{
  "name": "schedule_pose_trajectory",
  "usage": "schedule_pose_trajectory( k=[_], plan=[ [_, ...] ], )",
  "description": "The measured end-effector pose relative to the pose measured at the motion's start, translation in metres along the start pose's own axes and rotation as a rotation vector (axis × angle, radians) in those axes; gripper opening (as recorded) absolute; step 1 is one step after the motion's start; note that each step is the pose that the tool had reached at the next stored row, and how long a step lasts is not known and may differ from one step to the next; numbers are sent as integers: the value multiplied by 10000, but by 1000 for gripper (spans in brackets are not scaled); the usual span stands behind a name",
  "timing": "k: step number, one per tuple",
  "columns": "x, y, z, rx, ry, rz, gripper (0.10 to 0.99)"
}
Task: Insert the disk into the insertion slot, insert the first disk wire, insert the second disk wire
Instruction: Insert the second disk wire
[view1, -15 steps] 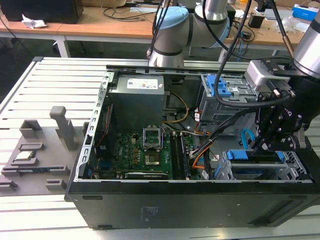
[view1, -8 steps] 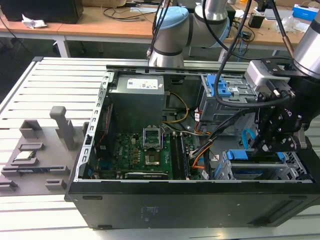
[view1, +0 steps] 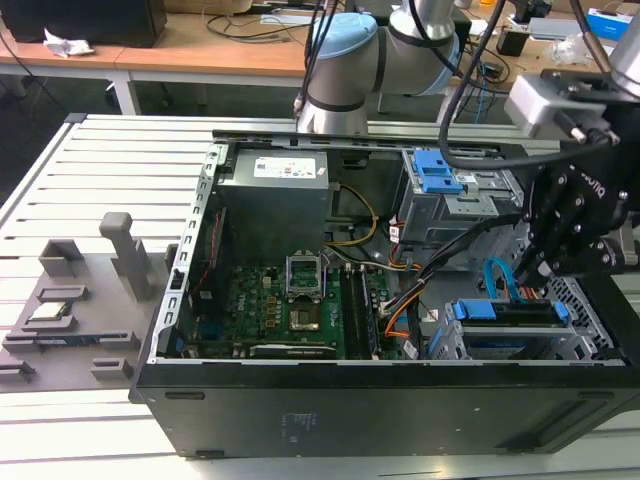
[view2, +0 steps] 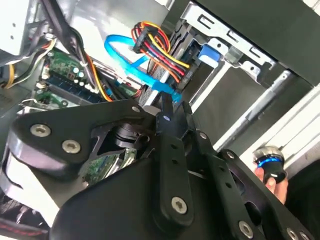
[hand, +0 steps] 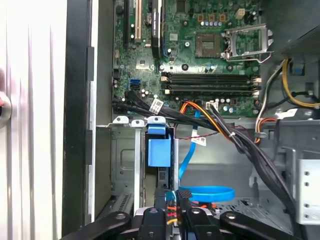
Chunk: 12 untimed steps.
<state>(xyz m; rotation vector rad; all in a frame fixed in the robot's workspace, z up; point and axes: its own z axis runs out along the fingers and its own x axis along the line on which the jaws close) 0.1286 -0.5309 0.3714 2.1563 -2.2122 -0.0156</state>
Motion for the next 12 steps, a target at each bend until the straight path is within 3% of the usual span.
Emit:
schedule_pose_trajectory(
  k=[1,4,12],
  plan=[
    [-11,3,-47,0,0,0,157],
    [-19,9,-187,0,1,0,106],
    [-19,10,-206,0,1,0,106]
  ],
)
